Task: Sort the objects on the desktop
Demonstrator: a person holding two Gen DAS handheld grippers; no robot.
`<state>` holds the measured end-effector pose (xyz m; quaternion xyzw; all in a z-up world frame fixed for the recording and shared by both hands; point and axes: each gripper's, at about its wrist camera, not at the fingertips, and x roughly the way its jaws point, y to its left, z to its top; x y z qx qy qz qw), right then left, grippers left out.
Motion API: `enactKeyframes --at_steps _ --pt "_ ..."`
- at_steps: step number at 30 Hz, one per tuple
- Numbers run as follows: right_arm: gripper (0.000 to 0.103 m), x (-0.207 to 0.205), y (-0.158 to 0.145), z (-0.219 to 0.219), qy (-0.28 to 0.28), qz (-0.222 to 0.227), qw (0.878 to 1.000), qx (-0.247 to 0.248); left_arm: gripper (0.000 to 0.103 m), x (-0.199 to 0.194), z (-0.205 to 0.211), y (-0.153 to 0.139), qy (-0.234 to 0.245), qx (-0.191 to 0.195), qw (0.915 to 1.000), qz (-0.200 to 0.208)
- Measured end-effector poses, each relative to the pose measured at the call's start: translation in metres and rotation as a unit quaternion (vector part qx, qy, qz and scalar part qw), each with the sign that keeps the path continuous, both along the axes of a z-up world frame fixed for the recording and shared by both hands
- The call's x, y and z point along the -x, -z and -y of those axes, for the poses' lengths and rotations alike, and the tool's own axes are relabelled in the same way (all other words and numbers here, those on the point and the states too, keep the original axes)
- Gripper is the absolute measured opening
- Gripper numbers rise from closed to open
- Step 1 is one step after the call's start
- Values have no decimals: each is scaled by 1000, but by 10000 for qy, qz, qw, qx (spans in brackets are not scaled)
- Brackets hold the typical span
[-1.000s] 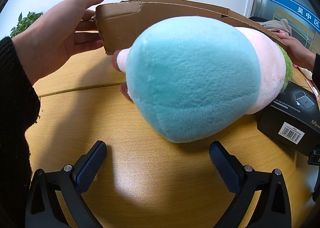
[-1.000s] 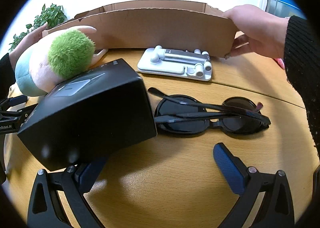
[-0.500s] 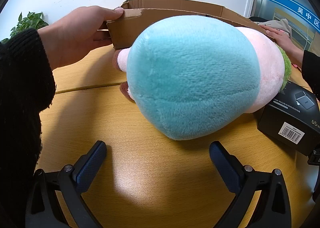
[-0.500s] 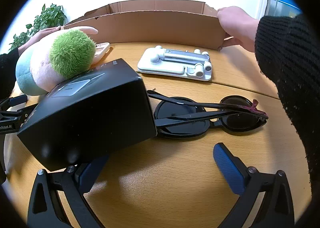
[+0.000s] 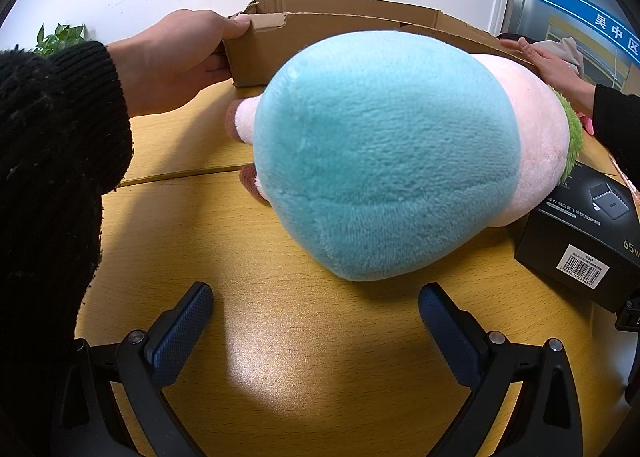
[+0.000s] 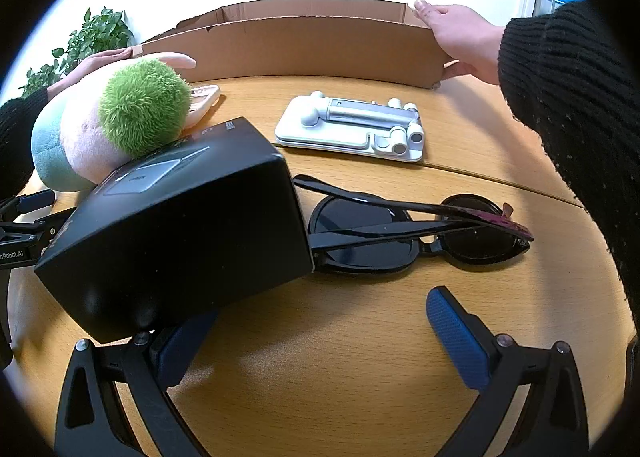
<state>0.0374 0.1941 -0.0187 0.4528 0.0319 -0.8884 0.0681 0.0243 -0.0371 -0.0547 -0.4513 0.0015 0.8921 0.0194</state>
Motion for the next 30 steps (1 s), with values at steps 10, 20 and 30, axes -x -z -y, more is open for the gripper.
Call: enactKeyframes --at_steps 10,20,30 --pt "103 -1 1 0 0 0 10000 1 103 0 0 0 2 0 10000 0" --pt "103 -2 2 -1 0 -1 10000 2 103 0 0 0 5 0 10000 0" --pt "103 -3 3 -1 0 -1 10000 3 103 0 0 0 8 0 10000 0"
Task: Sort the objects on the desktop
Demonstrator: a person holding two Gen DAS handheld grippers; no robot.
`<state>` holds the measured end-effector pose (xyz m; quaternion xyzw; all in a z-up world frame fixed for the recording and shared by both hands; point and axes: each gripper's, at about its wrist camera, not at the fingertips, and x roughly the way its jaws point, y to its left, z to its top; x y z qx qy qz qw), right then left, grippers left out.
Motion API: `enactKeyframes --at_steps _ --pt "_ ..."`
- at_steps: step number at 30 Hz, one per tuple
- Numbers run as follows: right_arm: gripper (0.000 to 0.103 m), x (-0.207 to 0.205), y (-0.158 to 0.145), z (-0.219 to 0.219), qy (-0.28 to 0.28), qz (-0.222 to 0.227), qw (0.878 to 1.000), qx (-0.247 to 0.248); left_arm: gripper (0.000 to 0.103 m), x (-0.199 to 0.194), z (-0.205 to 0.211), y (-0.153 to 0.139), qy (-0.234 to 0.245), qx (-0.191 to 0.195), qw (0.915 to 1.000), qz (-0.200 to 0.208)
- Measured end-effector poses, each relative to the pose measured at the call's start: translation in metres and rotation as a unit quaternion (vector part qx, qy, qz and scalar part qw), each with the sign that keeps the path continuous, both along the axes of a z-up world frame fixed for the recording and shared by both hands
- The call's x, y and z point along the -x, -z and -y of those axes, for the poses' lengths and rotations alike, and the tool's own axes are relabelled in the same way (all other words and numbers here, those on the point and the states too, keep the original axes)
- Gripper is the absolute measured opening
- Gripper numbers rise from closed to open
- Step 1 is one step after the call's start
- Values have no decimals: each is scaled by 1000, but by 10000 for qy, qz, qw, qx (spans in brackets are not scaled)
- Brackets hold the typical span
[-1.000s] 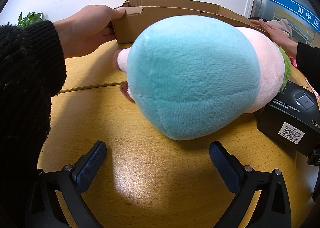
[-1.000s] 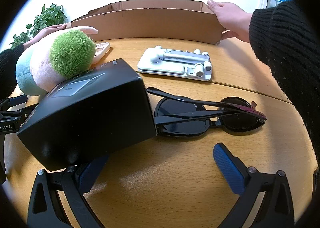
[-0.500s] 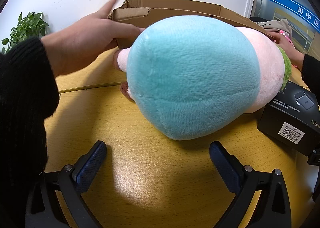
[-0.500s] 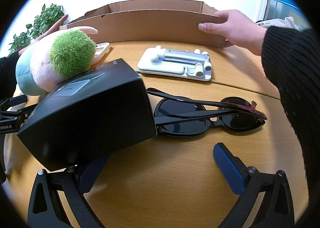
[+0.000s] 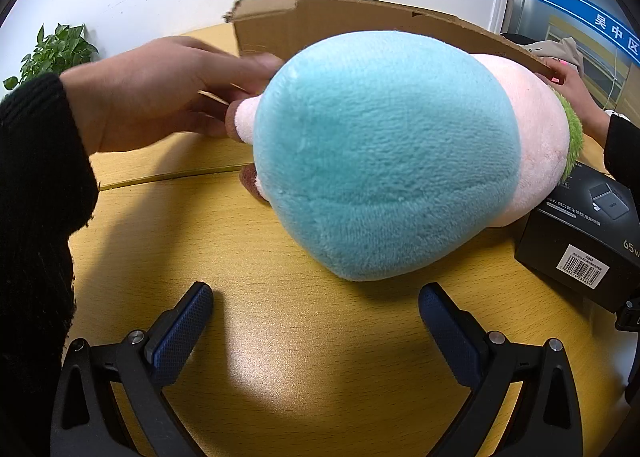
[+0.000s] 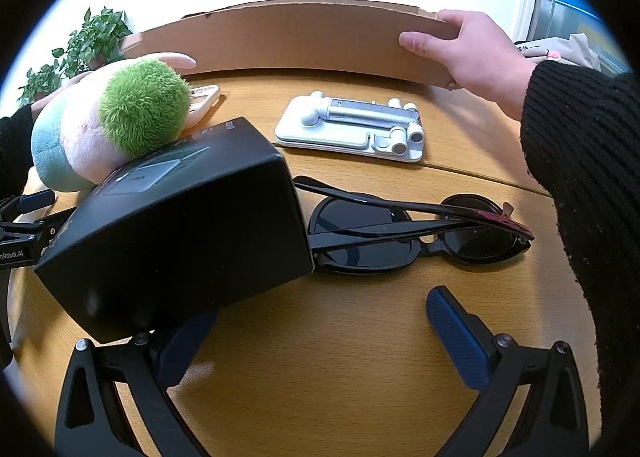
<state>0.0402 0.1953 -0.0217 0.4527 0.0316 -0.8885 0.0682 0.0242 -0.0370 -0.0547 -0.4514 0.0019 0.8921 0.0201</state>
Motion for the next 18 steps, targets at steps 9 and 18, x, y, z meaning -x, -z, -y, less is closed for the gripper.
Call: enactKeyframes --at_steps 9,18 --pt "103 -1 1 0 0 0 10000 1 103 0 0 0 4 0 10000 0" --pt "103 -2 2 -1 1 -1 10000 2 103 0 0 0 6 0 10000 0"
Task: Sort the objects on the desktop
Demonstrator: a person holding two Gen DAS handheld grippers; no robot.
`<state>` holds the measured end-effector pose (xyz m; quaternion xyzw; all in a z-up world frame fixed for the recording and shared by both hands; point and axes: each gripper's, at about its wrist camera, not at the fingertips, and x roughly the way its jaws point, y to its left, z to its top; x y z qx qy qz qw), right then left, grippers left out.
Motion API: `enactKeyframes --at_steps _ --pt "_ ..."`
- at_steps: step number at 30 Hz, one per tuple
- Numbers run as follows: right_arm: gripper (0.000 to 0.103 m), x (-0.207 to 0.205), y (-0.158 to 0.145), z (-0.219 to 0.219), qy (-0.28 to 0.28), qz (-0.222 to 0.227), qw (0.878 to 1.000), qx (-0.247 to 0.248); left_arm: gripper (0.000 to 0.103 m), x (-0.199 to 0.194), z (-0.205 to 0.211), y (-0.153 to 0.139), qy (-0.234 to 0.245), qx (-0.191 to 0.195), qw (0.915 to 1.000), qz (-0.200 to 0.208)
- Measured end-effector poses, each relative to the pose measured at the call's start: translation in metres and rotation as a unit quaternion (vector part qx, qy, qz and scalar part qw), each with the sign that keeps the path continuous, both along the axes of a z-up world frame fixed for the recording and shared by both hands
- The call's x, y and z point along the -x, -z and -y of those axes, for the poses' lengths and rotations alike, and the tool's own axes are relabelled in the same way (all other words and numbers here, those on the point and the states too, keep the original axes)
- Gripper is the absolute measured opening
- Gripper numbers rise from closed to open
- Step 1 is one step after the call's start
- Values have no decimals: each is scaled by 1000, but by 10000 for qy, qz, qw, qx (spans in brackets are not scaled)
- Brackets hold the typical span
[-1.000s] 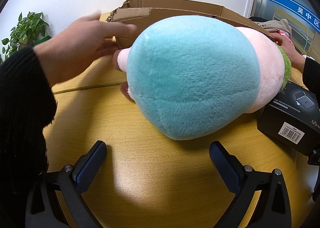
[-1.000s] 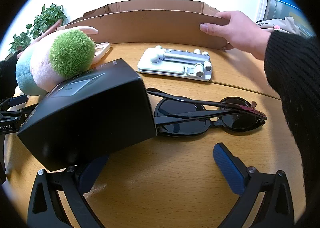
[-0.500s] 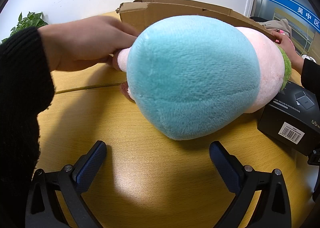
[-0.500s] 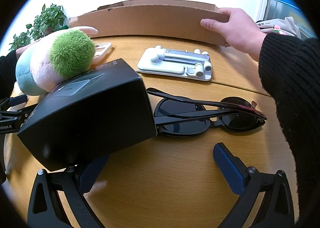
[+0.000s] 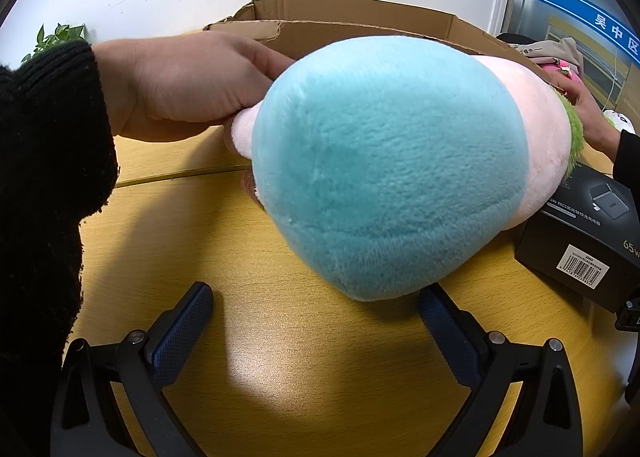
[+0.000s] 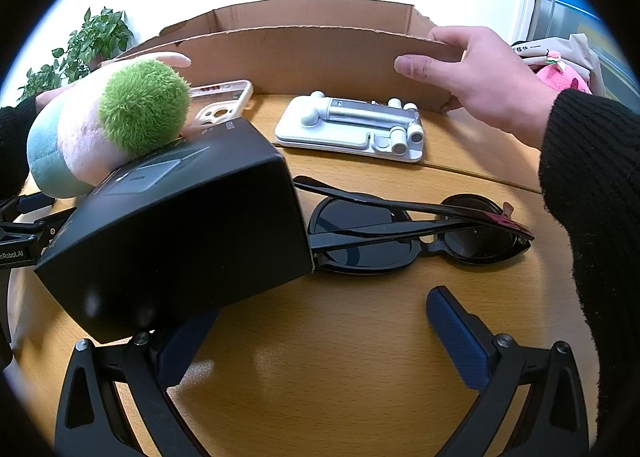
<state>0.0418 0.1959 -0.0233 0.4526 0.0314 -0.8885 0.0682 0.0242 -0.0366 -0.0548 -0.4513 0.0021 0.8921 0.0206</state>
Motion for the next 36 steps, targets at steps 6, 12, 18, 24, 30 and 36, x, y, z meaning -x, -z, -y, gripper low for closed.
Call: enactKeyframes --at_steps 6,12,18,24,30,36 --pt "103 0 0 0 0 -1 10000 0 103 0 0 0 2 0 10000 0" --pt "103 -1 1 0 0 -1 10000 1 103 0 0 0 3 0 10000 0" --pt "103 -2 2 -1 1 -1 10000 2 103 0 0 0 6 1 10000 0" --pt "103 -2 2 -1 1 -1 10000 2 103 0 0 0 8 1 10000 0" --pt "103 -2 2 -1 1 -2 10000 2 103 0 0 0 11 2 10000 0" --pt "103 -3 3 -1 2 -2 10000 3 103 0 0 0 13 1 10000 0"
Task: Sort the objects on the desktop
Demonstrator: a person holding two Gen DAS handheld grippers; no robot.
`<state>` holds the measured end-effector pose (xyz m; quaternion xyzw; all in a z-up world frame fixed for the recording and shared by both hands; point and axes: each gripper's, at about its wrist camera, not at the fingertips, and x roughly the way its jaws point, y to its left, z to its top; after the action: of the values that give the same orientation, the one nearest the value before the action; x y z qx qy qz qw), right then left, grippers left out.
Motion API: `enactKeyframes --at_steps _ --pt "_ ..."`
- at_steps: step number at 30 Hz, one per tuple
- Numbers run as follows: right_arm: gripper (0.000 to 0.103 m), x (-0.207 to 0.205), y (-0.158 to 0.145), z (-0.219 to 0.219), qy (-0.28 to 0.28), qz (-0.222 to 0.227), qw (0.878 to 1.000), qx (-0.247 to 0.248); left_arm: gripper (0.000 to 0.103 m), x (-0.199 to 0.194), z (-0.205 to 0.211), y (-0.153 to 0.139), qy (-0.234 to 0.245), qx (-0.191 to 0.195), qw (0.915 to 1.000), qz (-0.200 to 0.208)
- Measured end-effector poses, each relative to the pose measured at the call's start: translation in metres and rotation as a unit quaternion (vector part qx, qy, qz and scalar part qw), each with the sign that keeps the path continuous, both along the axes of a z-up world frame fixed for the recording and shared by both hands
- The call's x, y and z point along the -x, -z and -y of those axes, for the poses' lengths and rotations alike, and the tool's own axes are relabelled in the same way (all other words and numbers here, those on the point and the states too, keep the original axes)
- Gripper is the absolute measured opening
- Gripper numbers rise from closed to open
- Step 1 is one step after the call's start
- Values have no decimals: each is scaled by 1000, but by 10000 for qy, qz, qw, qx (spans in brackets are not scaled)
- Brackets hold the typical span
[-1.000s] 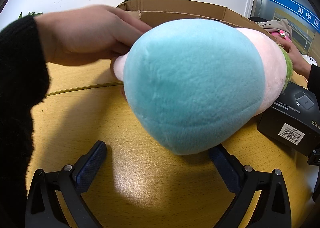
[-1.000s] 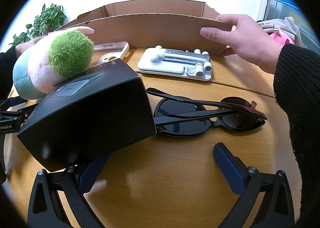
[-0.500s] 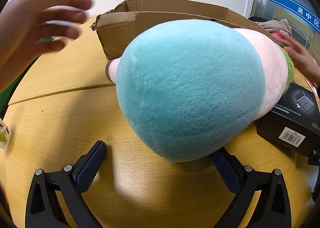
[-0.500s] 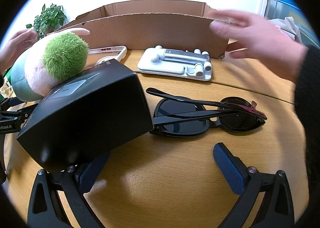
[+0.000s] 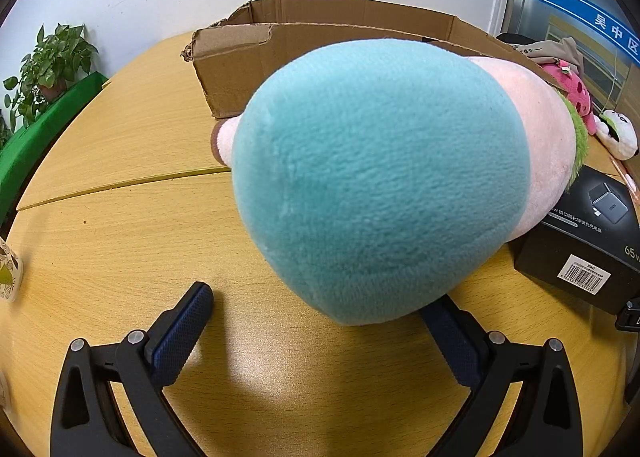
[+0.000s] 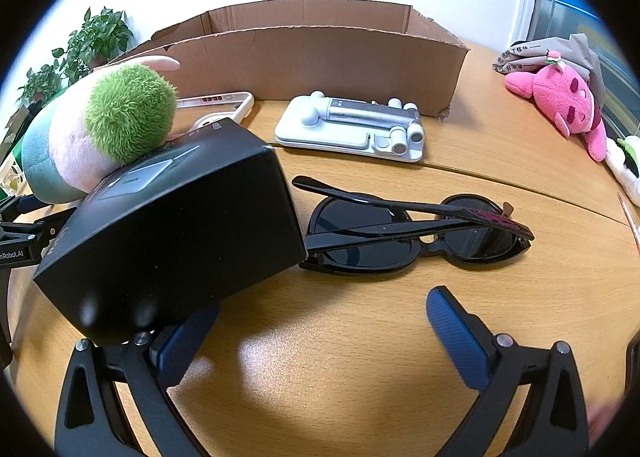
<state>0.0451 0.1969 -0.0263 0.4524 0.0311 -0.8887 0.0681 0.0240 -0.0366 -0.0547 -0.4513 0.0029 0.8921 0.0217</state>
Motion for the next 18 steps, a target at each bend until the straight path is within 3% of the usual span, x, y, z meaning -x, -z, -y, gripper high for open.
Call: enactKeyframes --at_steps 18 --pt "103 -1 0 2 4 -2 10000 -2 103 8 -5 -1 -47 -10 10000 4"
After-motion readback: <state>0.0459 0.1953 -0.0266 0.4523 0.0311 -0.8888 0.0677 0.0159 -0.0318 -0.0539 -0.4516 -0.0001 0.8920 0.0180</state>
